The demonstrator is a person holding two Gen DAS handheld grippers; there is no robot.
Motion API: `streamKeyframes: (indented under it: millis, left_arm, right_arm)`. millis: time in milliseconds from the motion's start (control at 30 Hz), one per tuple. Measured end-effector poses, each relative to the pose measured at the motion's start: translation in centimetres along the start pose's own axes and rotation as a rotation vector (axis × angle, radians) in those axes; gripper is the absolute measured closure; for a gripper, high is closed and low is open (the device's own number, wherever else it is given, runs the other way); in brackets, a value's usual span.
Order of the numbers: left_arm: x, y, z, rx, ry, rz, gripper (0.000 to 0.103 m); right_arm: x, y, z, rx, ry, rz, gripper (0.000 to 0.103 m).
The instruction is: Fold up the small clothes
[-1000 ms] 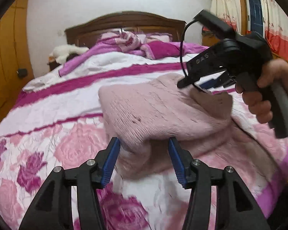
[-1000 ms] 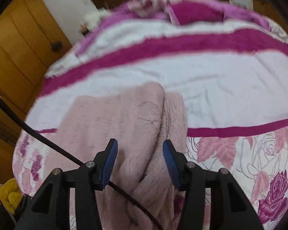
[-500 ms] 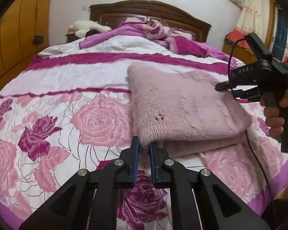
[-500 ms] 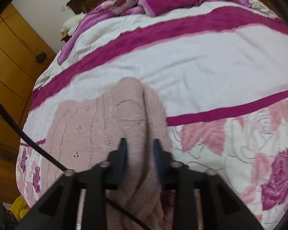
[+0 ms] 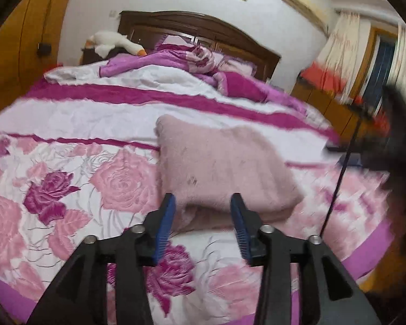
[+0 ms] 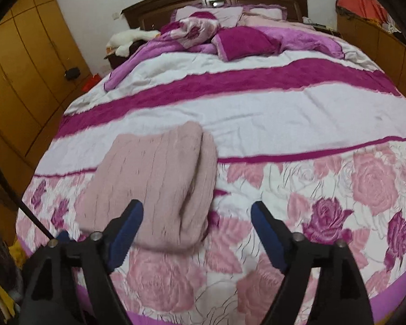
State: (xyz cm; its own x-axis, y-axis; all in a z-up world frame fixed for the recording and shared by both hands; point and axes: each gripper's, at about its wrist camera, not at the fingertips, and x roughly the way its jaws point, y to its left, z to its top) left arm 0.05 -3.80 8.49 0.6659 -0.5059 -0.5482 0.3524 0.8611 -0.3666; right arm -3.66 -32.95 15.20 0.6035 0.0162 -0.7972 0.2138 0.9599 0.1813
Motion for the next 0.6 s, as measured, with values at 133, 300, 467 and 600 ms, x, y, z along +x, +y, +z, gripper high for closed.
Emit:
streamKeyframes:
  millis: [133, 300, 467, 600]
  left_arm:
    - [1.8, 2.5, 2.3, -0.146, 0.076, -0.272, 0.055]
    - [9.3, 6.4, 2.5, -0.319, 0.274, -0.275, 0.055]
    - [12.7, 7.5, 1.3, -0.346, 0.362, -0.207, 0.084]
    - [10.8, 5.3, 2.0, -0.243, 0.345, -0.163, 0.099]
  right_arm:
    - [4.0, -1.2, -0.7, 0.079, 0.032, 0.114, 0.016]
    - [12.7, -3.7, -2.3, 0.271, 0.2, 0.286, 0.016]
    - [15.2, -4.0, -3.0, 0.355, 0.148, 0.453, 0.054]
    - [14.6, -3.7, -2.9, 0.357, 0.133, 0.438, 0.066]
